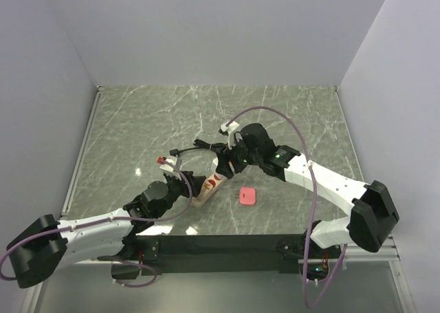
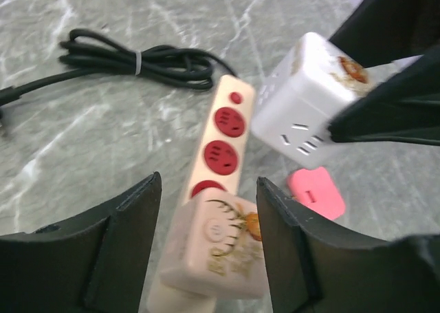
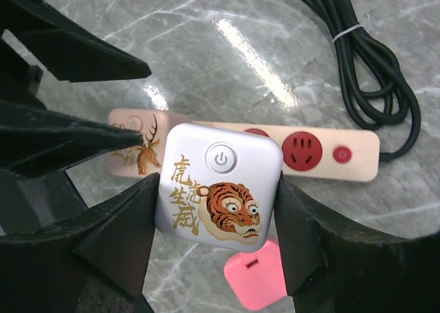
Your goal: Insert the plug
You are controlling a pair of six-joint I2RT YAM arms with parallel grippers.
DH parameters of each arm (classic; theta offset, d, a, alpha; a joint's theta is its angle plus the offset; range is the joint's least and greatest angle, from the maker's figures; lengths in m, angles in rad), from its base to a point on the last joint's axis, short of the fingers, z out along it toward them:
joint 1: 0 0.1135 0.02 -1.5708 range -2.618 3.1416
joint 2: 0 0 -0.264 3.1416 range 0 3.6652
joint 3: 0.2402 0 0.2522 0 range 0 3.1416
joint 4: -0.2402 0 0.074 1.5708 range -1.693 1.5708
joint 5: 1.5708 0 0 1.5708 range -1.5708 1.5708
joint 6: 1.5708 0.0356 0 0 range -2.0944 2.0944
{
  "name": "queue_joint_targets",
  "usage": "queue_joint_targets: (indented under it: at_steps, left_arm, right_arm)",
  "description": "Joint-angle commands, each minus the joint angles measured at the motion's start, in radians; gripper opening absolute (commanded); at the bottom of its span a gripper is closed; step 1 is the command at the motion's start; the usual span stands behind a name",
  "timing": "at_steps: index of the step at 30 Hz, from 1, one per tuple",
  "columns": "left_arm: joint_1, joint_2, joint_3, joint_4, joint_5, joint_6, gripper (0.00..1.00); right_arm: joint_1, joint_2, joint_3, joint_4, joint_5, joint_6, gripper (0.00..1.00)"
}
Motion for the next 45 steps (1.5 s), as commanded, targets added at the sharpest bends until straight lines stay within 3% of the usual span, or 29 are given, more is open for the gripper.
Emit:
queue_joint_targets:
  at_steps: [1, 32, 45]
  left_arm:
    - [0.043, 0.030, -0.003, 0.016, 0.053, -0.054, 0.62]
    - [0.075, 0.098, -0.056, 0.082, 0.169, -0.120, 0.58]
    - [0.075, 0.092, -0.057, 0.073, 0.170, -0.114, 0.58]
  right_arm:
    - [0.008, 0.029, -0.001, 0.134, -0.053, -0.032, 0.00]
    - [0.008, 0.093, -0.130, 0.306, 0.034, -0.044, 0.00]
    - [0.012, 0.159, -0.098, 0.310, 0.028, -0.060, 0.00]
